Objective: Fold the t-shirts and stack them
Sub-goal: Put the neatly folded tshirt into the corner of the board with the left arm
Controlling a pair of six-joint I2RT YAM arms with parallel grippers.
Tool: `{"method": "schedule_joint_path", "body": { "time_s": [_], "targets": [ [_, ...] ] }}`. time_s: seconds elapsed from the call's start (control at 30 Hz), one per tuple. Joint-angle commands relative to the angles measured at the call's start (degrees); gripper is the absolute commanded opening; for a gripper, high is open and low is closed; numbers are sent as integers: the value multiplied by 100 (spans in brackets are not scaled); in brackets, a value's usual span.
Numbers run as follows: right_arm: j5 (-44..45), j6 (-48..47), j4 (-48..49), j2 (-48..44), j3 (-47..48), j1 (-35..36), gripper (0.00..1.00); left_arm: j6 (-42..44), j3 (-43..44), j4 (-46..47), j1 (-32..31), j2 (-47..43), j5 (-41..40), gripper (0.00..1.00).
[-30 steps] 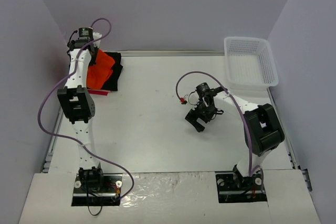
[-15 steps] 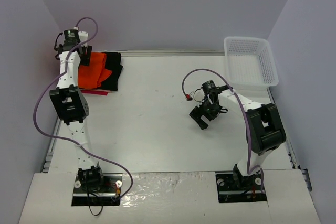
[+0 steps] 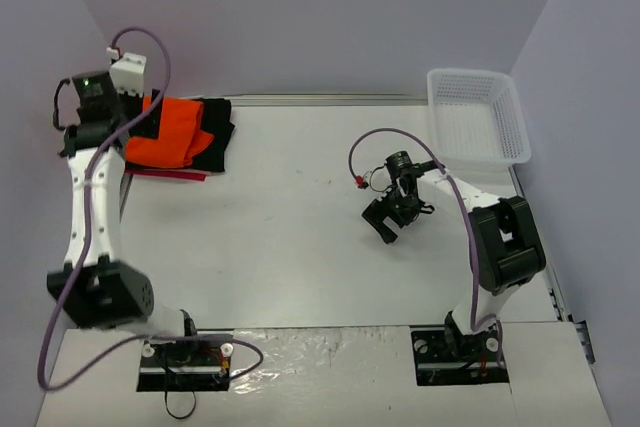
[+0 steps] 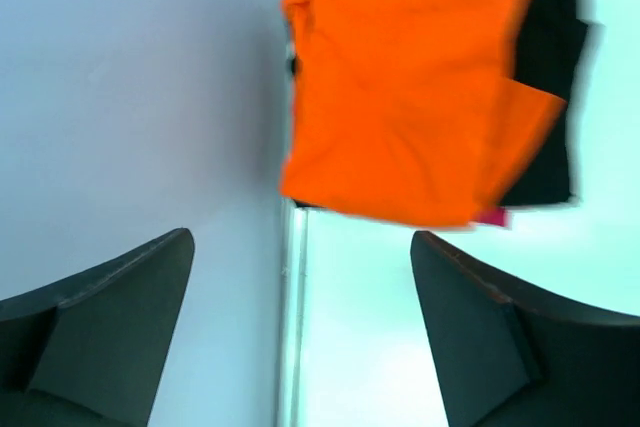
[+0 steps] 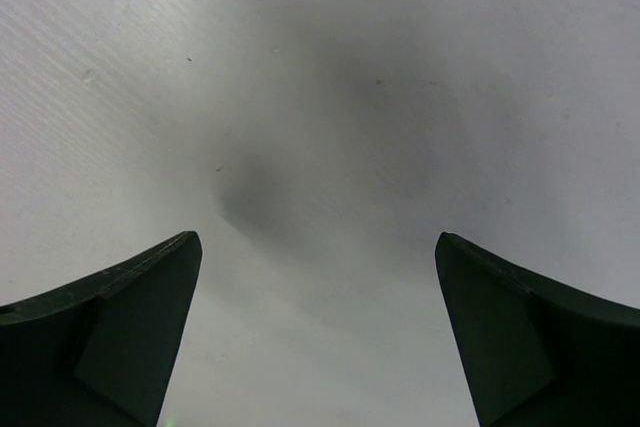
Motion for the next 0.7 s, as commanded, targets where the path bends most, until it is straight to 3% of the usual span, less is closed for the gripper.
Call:
{"method": "schedule_joint_path", "body": {
  "time_s": [0.0, 0.07, 0.17, 0.4, 0.67],
  "targets": [
    [349, 318, 53, -324, 224, -126, 100, 45, -1617, 692, -15, -1629, 1750, 92],
    [525, 415, 212, -517, 216, -197, 100, 107, -2418, 640, -224, -2613, 2630, 94],
    [894, 582, 519, -737, 76, -223, 100, -366, -2990, 553, -401, -3467, 2249, 94],
    [1132, 758, 740, -922, 83, -250, 100, -394, -4098, 158, -428, -3829, 562, 94],
    [983, 846, 863, -1494, 57, -364, 100, -394, -5030, 297, -323, -4549, 1315, 94]
  ]
}}
